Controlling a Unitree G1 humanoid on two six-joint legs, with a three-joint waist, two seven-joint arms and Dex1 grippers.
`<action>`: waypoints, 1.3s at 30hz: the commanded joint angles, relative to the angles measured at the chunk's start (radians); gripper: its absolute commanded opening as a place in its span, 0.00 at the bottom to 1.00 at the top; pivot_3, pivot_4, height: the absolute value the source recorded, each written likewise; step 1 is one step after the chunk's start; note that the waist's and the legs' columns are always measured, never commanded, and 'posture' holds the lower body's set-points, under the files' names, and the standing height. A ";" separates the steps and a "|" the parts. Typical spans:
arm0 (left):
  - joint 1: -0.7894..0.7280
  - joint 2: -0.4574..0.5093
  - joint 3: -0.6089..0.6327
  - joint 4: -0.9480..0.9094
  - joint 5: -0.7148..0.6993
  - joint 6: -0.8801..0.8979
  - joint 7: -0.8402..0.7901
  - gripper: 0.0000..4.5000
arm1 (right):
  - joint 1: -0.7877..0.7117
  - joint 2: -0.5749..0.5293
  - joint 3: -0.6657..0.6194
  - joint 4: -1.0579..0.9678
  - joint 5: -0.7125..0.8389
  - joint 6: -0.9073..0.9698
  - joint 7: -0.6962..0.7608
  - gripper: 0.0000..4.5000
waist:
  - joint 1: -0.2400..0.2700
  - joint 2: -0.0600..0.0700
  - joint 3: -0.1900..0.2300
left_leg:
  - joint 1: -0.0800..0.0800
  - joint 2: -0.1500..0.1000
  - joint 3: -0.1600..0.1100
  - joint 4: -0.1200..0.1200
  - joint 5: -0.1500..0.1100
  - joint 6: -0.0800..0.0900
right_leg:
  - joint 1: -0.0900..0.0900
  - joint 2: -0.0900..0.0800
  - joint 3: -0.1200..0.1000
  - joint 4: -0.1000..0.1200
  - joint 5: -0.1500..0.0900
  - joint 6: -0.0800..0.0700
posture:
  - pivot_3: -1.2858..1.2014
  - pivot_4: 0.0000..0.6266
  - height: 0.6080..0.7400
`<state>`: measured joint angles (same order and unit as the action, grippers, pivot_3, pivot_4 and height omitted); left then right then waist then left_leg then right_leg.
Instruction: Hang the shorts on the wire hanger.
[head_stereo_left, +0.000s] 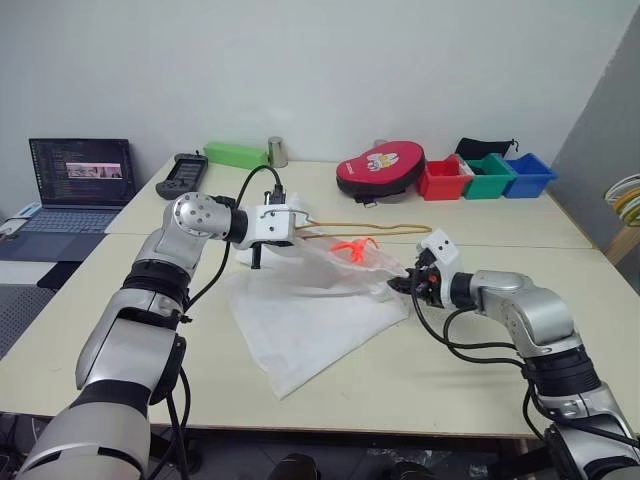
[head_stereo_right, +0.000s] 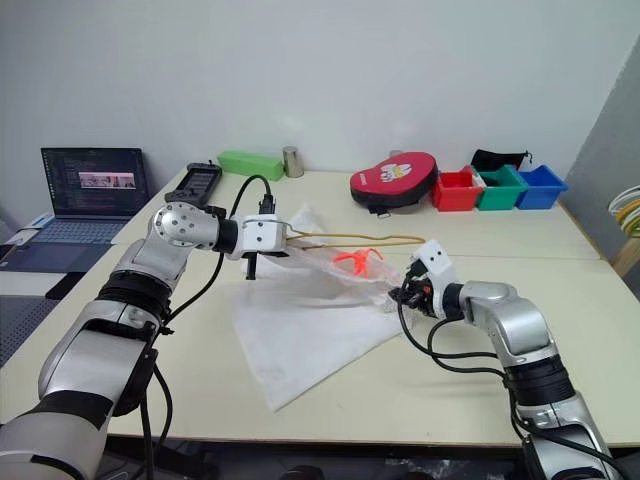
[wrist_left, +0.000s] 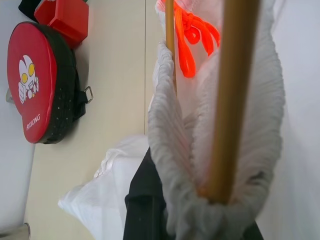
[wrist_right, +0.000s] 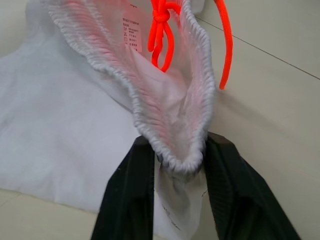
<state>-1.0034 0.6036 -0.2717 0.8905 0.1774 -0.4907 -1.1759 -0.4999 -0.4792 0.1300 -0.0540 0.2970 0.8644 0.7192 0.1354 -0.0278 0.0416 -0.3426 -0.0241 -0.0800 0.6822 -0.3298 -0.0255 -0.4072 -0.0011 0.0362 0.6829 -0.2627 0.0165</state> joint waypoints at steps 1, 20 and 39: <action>-0.010 0.030 0.011 -0.032 0.009 -0.023 0.019 0.00 | -0.005 -0.011 -0.034 -0.032 0.014 -0.022 -0.001 0.08 | 0.000 0.000 0.000 | 0.000 0.000 0.000 0.000 0.000 0.000 | 0.000 0.000 0.000 0.000 0.000 0.000 | 0.63 0.00 1.00; -0.020 0.096 -0.057 -0.015 0.077 0.031 -0.118 0.00 | 0.043 -0.140 -0.014 -0.215 -0.010 -0.009 -0.004 0.01 | -0.001 0.000 0.000 | 0.000 0.000 0.000 0.000 0.000 0.000 | 0.000 0.000 0.000 -0.001 0.000 0.000 | 0.62 0.00 1.00; -0.058 0.036 -0.149 0.059 0.219 -0.056 0.017 0.00 | -0.091 -0.184 0.071 -0.449 -0.017 0.101 -0.038 0.01 | -0.004 0.000 0.000 | -0.001 0.000 0.000 0.000 0.000 0.000 | 0.000 0.000 -0.001 -0.001 0.000 0.000 | 0.60 0.00 1.00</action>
<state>-1.0543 0.6632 -0.3887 0.9569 0.3639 -0.5380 -1.1609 -0.5327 -0.6699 0.1926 -0.4138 0.2746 0.9752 0.6834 0.1318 -0.0277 0.0416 -0.3431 -0.0238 -0.0801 0.6821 -0.3298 -0.0254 -0.4071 -0.0011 0.0357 0.6817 -0.2627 0.0166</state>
